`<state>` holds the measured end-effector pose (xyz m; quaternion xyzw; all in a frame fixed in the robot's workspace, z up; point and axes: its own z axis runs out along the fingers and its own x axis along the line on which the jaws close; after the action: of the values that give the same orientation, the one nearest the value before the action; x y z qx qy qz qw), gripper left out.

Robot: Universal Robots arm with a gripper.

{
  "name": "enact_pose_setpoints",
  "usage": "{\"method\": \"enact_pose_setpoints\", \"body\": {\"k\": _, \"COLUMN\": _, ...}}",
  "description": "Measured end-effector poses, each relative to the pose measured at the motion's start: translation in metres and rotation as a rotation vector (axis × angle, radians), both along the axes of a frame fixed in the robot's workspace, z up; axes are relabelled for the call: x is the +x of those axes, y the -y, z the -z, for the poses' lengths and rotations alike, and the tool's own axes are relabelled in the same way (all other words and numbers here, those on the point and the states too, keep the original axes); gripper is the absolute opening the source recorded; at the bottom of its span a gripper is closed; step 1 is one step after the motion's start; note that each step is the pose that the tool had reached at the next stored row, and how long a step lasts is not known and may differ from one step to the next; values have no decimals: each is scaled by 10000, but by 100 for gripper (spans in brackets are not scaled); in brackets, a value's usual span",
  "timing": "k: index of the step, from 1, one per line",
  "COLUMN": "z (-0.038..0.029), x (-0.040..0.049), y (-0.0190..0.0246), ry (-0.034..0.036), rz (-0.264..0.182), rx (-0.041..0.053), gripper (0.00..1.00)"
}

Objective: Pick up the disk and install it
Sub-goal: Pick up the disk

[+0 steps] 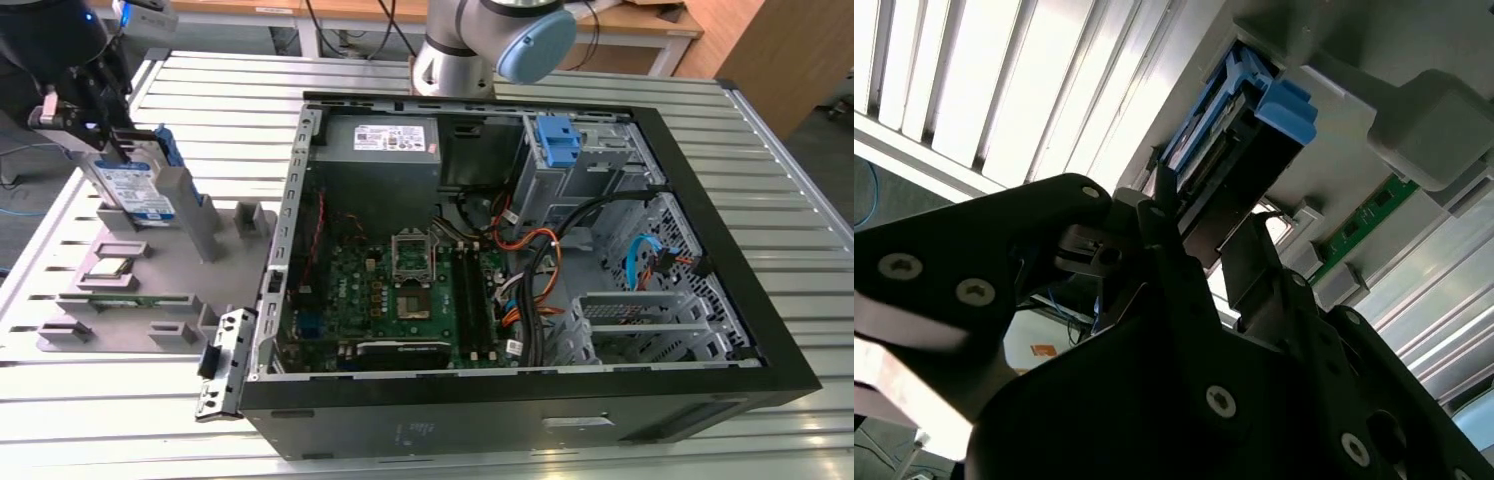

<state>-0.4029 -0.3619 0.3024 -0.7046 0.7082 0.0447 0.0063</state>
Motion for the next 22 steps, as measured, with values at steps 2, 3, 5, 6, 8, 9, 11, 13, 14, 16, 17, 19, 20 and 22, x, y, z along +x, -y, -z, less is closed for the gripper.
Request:
{"method": "enact_pose_setpoints", "body": {"k": 2, "z": 0, "x": 0, "y": 0, "ry": 0, "rz": 0, "rx": 0, "gripper": 42}}
{"method": "enact_pose_setpoints", "body": {"k": 3, "z": 0, "x": 0, "y": 0, "ry": 0, "rz": 0, "rx": 0, "gripper": 42}}
{"method": "enact_pose_setpoints", "body": {"k": 5, "z": 0, "x": 1, "y": 0, "ry": 0, "rz": -1, "rx": 0, "gripper": 42}}
{"method": "enact_pose_setpoints", "body": {"k": 6, "z": 0, "x": 1, "y": 0, "ry": 0, "rz": 0, "rx": 0, "gripper": 42}}
{"method": "enact_pose_setpoints", "body": {"k": 8, "z": 0, "x": 1, "y": 0, "ry": 0, "rz": 0, "rx": 0, "gripper": 42}}
{"method": "enact_pose_setpoints", "body": {"k": 9, "z": 0, "x": 1, "y": 0, "ry": 0, "rz": 0, "rx": 0, "gripper": 42}}
{"method": "enact_pose_setpoints", "body": {"k": 11, "z": 0, "x": 1, "y": 0, "ry": -1, "rz": -1, "rx": 13, "gripper": 42}}
{"method": "enact_pose_setpoints", "body": {"k": 13, "z": 0, "x": 1, "y": 0, "ry": 8, "rz": -1, "rx": 125, "gripper": 42}}
{"method": "enact_pose_setpoints", "body": {"k": 14, "z": 0, "x": 1, "y": 0, "ry": 8, "rz": -1, "rx": 128, "gripper": 42}}
{"method": "enact_pose_setpoints", "body": {"k": 16, "z": 0, "x": 1, "y": 0, "ry": 10, "rz": 0, "rx": 132, "gripper": 42}}
{"method": "enact_pose_setpoints", "body": {"k": 17, "z": 0, "x": 1, "y": 0, "ry": 11, "rz": 0, "rx": 132, "gripper": 42}}
{"method": "enact_pose_setpoints", "body": {"k": 19, "z": 5, "x": 1, "y": 0, "ry": 28, "rz": -1, "rx": 133, "gripper": 42}}
{"method": "enact_pose_setpoints", "body": {"k": 20, "z": 6, "x": 1, "y": 1, "ry": 39, "rz": -2, "rx": 132, "gripper": 42}}
{"method": "enact_pose_setpoints", "body": {"k": 22, "z": 7, "x": 0, "y": 1, "ry": 61, "rz": -2, "rx": 131, "gripper": 42}}
